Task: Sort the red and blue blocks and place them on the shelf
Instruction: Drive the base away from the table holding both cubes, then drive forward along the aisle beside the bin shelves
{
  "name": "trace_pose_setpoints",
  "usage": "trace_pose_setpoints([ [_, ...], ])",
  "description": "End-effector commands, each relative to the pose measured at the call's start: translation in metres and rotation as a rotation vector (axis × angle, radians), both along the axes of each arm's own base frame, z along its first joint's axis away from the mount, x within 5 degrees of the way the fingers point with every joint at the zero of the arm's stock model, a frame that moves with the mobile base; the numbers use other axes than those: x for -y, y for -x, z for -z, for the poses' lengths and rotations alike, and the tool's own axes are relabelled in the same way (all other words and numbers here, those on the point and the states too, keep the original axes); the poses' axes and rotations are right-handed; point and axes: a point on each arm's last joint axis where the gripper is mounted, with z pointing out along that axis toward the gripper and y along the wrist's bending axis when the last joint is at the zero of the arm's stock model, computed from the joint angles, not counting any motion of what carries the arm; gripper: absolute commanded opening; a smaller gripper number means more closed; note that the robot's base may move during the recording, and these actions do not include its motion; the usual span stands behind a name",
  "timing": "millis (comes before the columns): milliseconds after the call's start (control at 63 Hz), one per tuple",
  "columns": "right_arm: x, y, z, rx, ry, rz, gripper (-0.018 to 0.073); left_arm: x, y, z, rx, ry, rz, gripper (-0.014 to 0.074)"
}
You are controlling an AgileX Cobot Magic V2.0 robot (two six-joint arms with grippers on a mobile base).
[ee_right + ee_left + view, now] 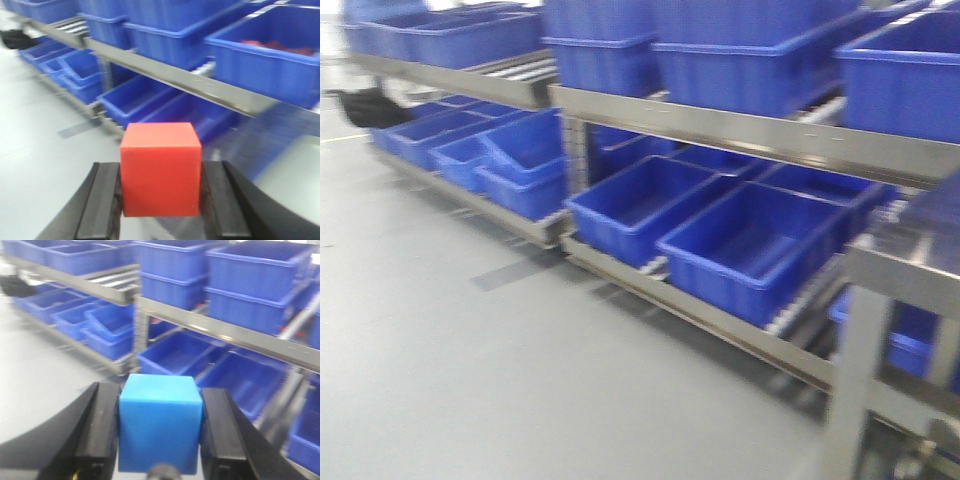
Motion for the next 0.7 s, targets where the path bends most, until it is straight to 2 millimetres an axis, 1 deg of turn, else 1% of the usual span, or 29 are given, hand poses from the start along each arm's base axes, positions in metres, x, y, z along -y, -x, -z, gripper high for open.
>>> trace_pose_setpoints([
  [0, 0.0009, 0.0006, -0.0171, 0.113, -0.003, 0.01, 0.0375, -0.0009, 0.0005, -0.0185, 0.121, 0.016, -0.009, 0.0321],
  [683, 0.0009, 0.0006, -0.0171, 0.113, -0.003, 0.01, 0.0375, -0.0009, 0.0005, -0.0185, 0.121, 0.016, -0.009, 0.0321],
])
